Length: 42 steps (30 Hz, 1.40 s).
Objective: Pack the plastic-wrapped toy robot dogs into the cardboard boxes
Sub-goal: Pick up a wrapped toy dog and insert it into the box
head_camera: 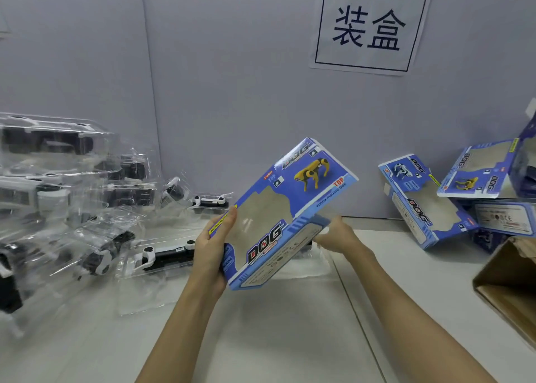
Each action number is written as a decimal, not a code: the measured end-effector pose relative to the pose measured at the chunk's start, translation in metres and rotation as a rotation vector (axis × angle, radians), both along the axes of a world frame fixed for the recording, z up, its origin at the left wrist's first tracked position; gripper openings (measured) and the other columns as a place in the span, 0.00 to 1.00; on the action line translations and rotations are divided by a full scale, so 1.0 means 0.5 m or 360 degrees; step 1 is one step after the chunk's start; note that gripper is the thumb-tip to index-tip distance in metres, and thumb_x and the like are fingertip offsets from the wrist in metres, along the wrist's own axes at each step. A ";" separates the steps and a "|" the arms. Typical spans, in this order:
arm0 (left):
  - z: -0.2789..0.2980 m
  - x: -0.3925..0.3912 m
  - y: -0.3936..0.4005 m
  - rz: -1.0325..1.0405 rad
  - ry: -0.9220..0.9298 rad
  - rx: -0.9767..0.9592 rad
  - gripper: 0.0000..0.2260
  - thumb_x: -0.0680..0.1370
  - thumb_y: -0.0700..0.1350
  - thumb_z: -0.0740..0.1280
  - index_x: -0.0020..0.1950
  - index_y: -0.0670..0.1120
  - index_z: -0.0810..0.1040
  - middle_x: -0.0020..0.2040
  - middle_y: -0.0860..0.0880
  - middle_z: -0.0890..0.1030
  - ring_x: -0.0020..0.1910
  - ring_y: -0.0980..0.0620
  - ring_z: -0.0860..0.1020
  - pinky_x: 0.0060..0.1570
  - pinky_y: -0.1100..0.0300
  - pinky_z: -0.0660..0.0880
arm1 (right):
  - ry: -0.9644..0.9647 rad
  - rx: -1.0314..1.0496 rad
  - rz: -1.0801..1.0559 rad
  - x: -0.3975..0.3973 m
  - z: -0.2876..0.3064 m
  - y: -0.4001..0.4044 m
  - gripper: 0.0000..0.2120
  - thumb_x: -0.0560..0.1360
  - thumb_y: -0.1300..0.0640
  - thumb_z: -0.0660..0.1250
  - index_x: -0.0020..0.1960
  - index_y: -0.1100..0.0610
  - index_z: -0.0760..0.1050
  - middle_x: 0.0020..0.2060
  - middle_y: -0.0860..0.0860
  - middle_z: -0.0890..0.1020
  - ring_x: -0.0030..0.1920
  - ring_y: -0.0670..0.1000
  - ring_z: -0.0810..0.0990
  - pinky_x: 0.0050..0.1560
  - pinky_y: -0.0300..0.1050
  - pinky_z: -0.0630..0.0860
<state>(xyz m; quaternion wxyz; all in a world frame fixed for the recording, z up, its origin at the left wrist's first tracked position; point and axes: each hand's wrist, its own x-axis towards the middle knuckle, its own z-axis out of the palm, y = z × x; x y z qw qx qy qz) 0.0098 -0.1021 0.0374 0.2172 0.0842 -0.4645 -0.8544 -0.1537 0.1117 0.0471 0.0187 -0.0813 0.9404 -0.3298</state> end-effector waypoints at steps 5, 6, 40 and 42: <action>0.001 -0.002 0.015 0.0142 -0.0037 -0.0113 0.23 0.69 0.53 0.80 0.58 0.42 0.81 0.52 0.41 0.87 0.46 0.43 0.87 0.44 0.52 0.85 | -0.0210 -0.0567 -0.0123 0.007 -0.048 -0.015 0.27 0.71 0.60 0.74 0.67 0.68 0.73 0.55 0.61 0.80 0.55 0.61 0.80 0.51 0.51 0.75; 0.003 -0.001 0.017 0.0133 -0.0052 -0.0157 0.23 0.68 0.53 0.80 0.56 0.42 0.81 0.50 0.42 0.87 0.44 0.44 0.86 0.42 0.53 0.84 | -0.0259 -0.0761 -0.0139 0.003 -0.055 -0.011 0.24 0.68 0.63 0.72 0.62 0.68 0.75 0.54 0.61 0.79 0.54 0.61 0.79 0.54 0.54 0.77; -0.006 -0.034 -0.011 -0.0762 -0.0558 -0.1312 0.22 0.83 0.36 0.67 0.76 0.39 0.68 0.73 0.39 0.75 0.53 0.59 0.85 0.46 0.68 0.78 | 0.0277 -0.1830 -0.0820 0.041 -0.029 0.032 0.14 0.76 0.63 0.71 0.60 0.53 0.84 0.50 0.49 0.85 0.49 0.51 0.81 0.51 0.45 0.79; -0.011 -0.028 0.003 -0.0769 -0.0462 -0.0945 0.23 0.84 0.26 0.56 0.78 0.34 0.60 0.79 0.36 0.65 0.53 0.65 0.80 0.46 0.74 0.73 | 0.0069 -0.1948 -0.0865 0.038 -0.033 0.050 0.16 0.77 0.62 0.69 0.62 0.50 0.84 0.50 0.49 0.85 0.46 0.51 0.80 0.47 0.48 0.76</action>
